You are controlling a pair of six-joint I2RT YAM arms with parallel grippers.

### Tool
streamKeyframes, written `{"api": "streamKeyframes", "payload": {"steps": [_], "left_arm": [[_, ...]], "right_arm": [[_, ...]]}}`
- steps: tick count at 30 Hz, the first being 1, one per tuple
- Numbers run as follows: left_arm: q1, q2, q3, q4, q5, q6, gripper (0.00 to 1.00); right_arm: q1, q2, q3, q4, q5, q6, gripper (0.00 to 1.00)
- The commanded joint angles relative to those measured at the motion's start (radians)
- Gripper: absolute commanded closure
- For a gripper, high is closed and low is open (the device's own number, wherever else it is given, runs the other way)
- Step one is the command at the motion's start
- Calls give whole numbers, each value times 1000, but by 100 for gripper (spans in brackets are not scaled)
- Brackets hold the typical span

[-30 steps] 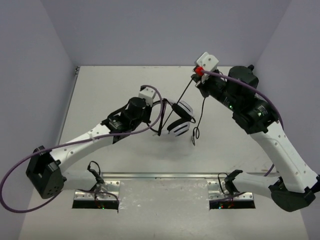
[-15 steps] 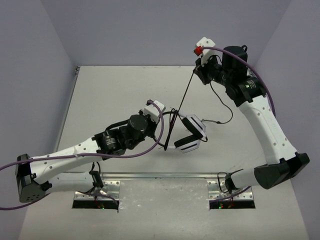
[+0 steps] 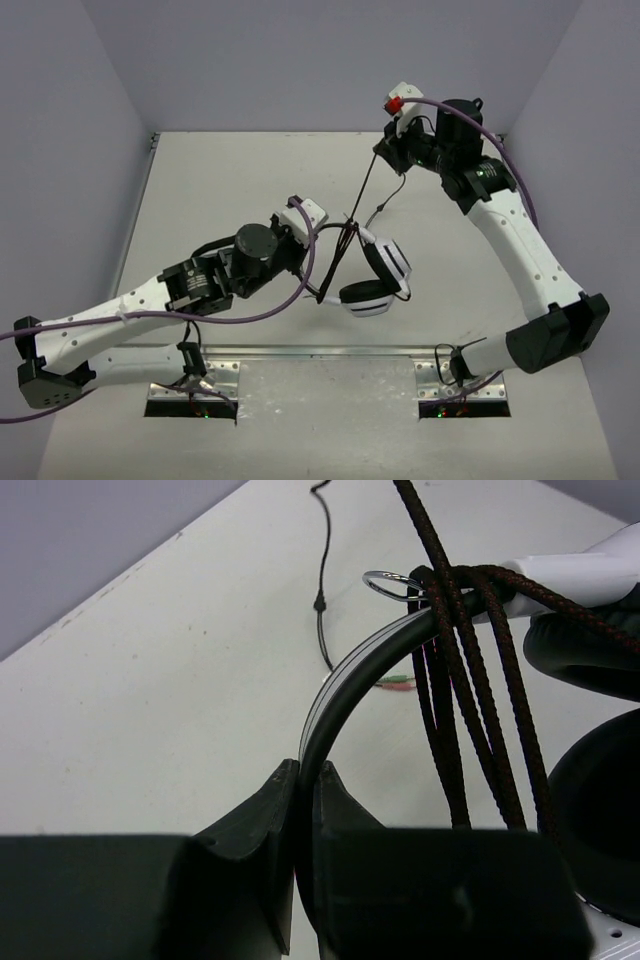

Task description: Wrap the headphones

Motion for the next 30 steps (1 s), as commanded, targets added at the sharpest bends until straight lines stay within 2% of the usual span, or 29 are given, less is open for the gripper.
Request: {"api": "streamKeyframes", "payload": {"steps": [1,7,9,11,13,14,19,20,25,29,30], "left_arm": [[-30,-103,69,44,119,20,100],[-30,-188,165,167,68,9,100],[-28,-175,205,191,65,3,100],[-30,-142,259,236,45,-8,100],[-28,-114,313,286,27,-16,100],[-30,-82,333,302,10,-29,100],[-30,12,440,444,-115,-100,100],[-28,27,462,452,-146,-112,100],[-30,107,581,457,-385,-154,99],[-30,137,600,512,-493,-97,100],[-30,148,615,533,-530,-38,100]], "right_arm": [[-35,12,-59,185,13,56,99],[-36,-41,-288,368,-102,198,99],[-33,-58,-375,437,-197,290,99],[-30,-72,-493,604,-275,372,98],[-13,-61,-578,838,-377,556,99],[11,-43,-613,886,-429,640,98],[166,41,-642,995,-400,657,98],[193,49,-664,1034,-403,701,98],[214,71,-820,1409,-429,896,98],[241,46,-911,1540,-435,961,98],[250,35,-925,1551,-434,957,98]]}}
